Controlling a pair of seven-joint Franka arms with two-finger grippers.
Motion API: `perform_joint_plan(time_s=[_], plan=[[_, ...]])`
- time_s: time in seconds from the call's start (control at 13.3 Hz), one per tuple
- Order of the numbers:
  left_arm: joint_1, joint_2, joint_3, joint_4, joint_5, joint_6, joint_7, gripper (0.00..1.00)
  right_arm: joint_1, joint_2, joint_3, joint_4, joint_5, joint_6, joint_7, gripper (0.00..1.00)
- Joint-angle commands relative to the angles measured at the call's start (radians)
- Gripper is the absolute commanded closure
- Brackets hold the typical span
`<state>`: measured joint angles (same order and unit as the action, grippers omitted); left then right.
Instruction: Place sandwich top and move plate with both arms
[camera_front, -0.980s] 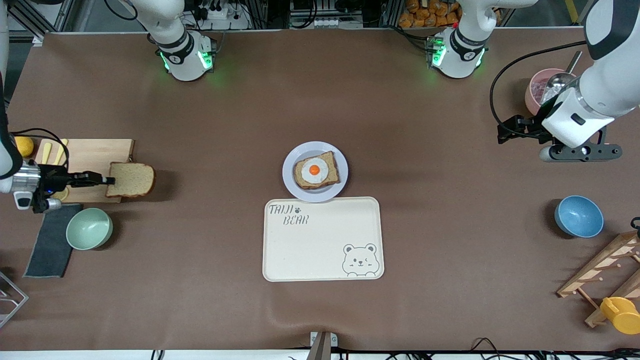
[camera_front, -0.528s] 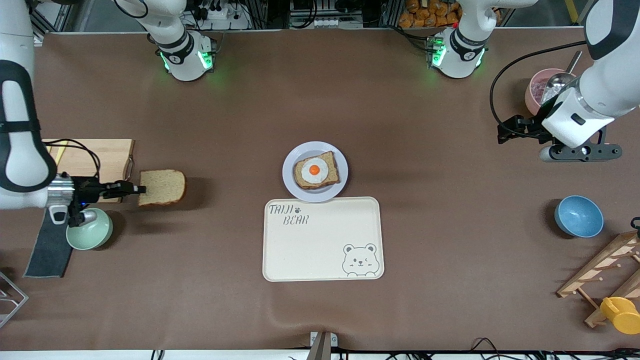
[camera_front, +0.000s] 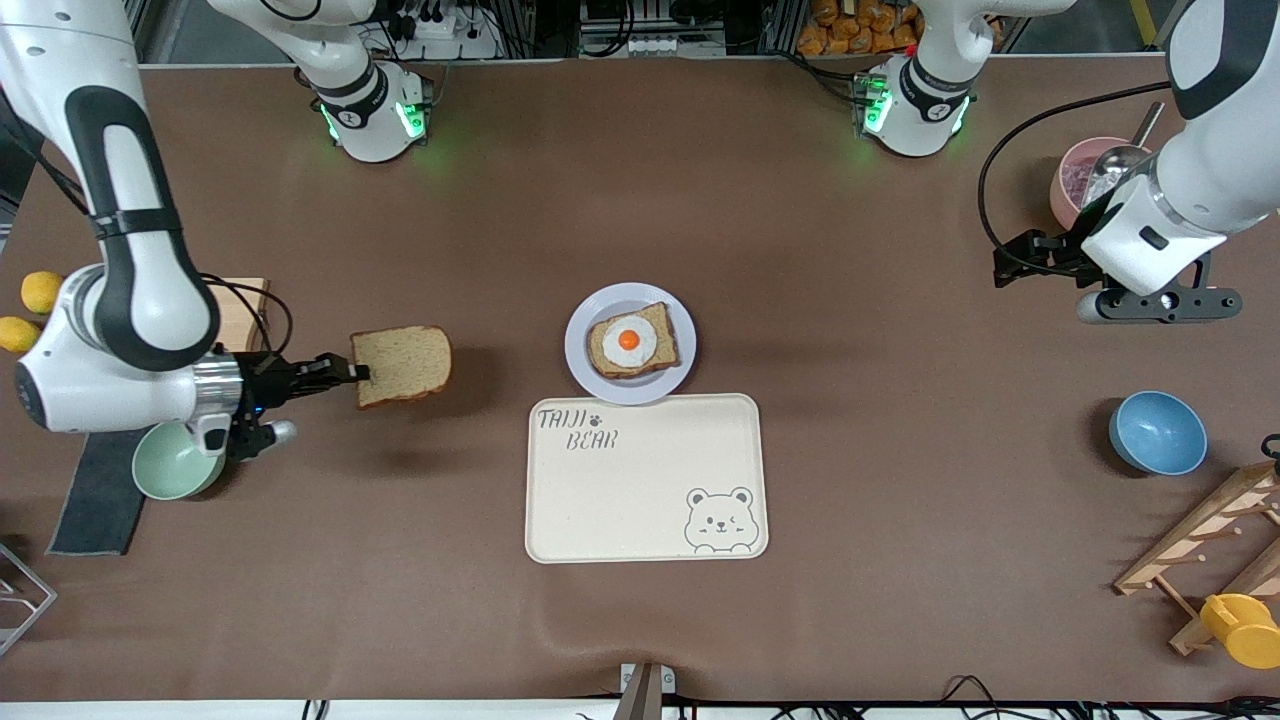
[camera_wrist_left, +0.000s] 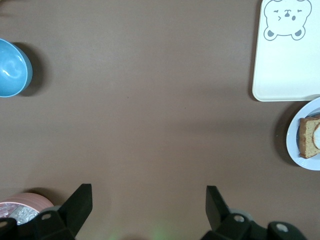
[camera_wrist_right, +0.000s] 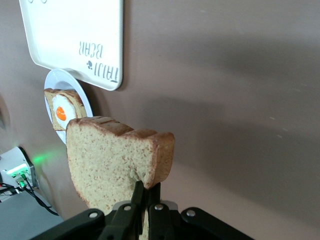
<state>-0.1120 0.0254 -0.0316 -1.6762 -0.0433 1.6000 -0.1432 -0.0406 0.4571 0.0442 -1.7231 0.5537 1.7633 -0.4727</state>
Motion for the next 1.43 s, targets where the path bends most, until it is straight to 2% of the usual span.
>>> perform_joint_plan(time_s=[0.0,0.23,0.3,0.45,0.6,0.83,1.36], plan=[[0.002,-0.002,-0.005,0.007,-0.023,0.0,-0.015,0.0,0.056,-0.009,-0.013,-0.042,0.075,0.062,0.008,1.0],[0.003,-0.002,-0.005,0.007,-0.023,0.0,-0.015,0.0,0.135,-0.002,-0.013,-0.099,0.182,0.191,0.009,1.0],[0.003,-0.002,-0.005,0.007,-0.023,0.0,-0.015,0.0,0.155,0.002,-0.013,-0.127,0.242,0.238,0.009,1.0],[0.002,-0.001,-0.005,0.007,-0.023,0.0,-0.015,0.0,0.24,0.005,-0.013,-0.165,0.314,0.315,0.012,1.0],[0.002,-0.002,-0.005,0.006,-0.023,0.0,-0.015,0.0,0.284,0.02,-0.013,-0.205,0.449,0.361,0.01,1.0],[0.006,-0.002,-0.005,0.006,-0.023,0.0,-0.015,0.0,0.384,0.022,-0.013,-0.24,0.508,0.47,0.016,1.0],[0.011,-0.005,-0.005,0.003,-0.023,-0.009,-0.015,0.0,0.508,0.034,-0.013,-0.242,0.615,0.524,0.016,1.0]])
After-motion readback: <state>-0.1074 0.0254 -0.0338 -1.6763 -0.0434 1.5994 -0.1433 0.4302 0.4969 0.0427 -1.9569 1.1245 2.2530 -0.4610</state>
